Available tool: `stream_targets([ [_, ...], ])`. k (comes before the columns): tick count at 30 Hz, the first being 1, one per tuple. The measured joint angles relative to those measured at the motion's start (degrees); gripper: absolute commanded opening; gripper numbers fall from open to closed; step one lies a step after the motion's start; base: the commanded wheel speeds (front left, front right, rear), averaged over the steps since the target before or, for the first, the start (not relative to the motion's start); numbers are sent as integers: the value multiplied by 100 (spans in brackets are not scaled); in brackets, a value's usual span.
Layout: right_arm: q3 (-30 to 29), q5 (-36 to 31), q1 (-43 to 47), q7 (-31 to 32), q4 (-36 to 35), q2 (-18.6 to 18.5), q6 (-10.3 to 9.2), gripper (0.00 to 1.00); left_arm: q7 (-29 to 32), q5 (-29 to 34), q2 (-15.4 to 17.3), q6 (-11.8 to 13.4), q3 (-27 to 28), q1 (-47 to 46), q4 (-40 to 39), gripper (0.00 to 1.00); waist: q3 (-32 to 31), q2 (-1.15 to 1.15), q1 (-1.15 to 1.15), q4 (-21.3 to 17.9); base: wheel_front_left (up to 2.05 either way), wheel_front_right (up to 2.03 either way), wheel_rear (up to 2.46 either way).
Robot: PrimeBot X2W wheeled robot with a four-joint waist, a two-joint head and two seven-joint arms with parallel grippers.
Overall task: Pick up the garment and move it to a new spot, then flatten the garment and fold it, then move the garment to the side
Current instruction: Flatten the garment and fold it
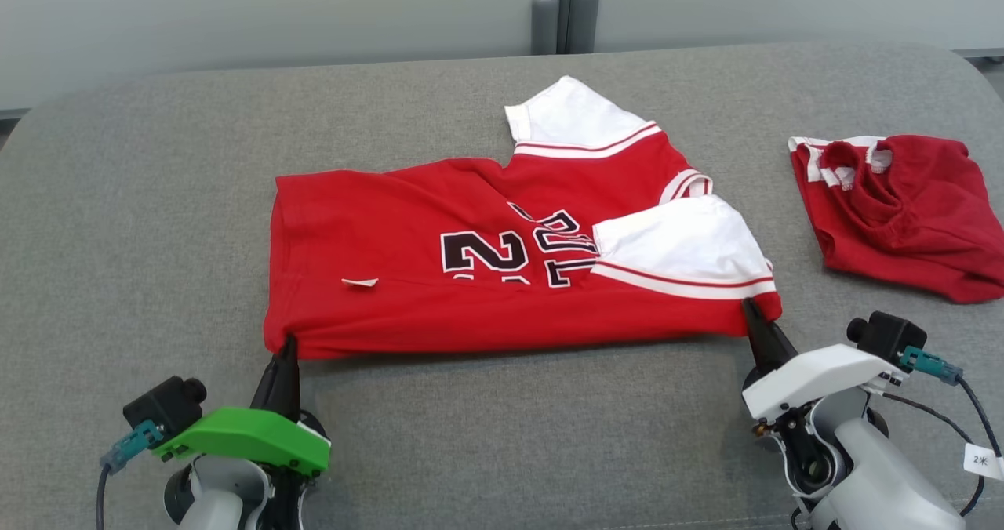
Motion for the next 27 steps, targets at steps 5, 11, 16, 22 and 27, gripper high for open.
stream_targets([
  [5,49,32,433,-46,-410,31,0,0,-55,-49,1,0,47,402,-266,0,-178,0,0,-75,0,0,0],
  [11,22,56,932,-80,-735,-51,0,0,-71,-48,35,115,76,943,-614,0,-390,0,0,-158,0,0,0],
  [16,-53,63,1189,-81,-834,-193,1,0,40,-46,75,227,-13,1235,-868,0,-468,0,0,-185,0,0,0],
  [22,-4,64,1276,-77,-659,-194,1,0,394,144,247,378,-278,1475,-723,0,-477,0,0,-150,0,0,0],
  [27,29,63,1268,-49,-506,-196,-2,0,593,194,304,442,-392,1474,-754,0,-462,0,0,-122,0,0,0],
])
